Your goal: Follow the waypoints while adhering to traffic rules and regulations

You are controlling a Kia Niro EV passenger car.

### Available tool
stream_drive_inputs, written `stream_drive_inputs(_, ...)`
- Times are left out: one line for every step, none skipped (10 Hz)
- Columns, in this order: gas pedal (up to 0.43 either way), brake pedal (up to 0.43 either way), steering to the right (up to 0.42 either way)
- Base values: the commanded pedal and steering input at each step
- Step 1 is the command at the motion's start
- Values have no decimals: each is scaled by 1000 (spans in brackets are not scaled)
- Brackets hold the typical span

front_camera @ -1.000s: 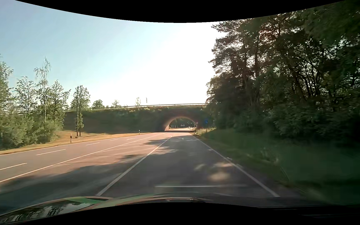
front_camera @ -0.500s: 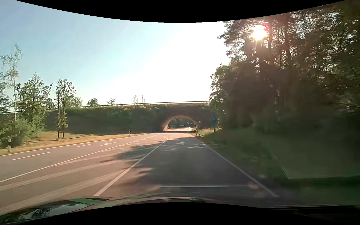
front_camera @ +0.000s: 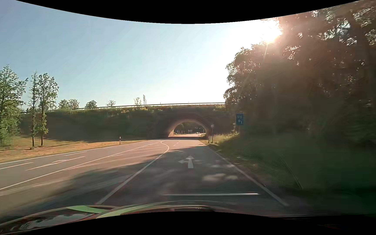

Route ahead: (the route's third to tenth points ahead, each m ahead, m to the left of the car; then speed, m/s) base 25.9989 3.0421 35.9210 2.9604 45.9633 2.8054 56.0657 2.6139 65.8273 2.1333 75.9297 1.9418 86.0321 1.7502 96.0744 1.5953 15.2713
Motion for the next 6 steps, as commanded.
stream_drive_inputs(67, 0, 0)
stream_drive_inputs(67, 0, -1)
stream_drive_inputs(67, 0, -1)
stream_drive_inputs(67, 0, -1)
stream_drive_inputs(67, 0, -1)
stream_drive_inputs(67, 0, -1)
